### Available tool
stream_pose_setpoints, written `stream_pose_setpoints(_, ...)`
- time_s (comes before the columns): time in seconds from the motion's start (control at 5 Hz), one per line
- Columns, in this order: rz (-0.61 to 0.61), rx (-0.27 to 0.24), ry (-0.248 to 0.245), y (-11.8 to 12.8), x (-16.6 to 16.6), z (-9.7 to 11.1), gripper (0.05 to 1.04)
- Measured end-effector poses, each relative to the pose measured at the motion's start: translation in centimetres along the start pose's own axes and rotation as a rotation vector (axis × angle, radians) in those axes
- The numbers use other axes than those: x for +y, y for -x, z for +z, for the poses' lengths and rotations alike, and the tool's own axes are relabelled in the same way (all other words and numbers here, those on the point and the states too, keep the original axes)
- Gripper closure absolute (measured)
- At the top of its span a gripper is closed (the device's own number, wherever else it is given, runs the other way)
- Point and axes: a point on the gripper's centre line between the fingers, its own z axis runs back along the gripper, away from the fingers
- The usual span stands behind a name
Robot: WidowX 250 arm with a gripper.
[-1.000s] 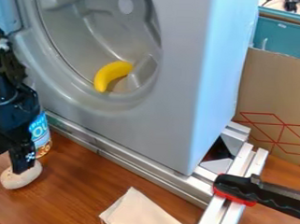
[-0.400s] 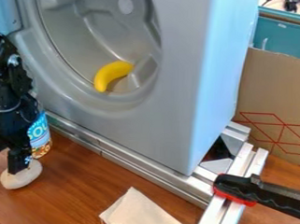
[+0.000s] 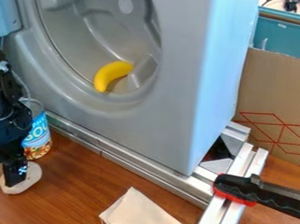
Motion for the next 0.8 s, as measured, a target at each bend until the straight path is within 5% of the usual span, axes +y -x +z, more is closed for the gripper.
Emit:
stream_pose_setpoints(0.4, 0.015, -0.035, 0.05, 0.9, -0.6, 0.1, 0.079)
stream_pose_setpoints(0.8, 0.074, 0.026, 0.037, 0.8, 0.2, -1.5, 0.079)
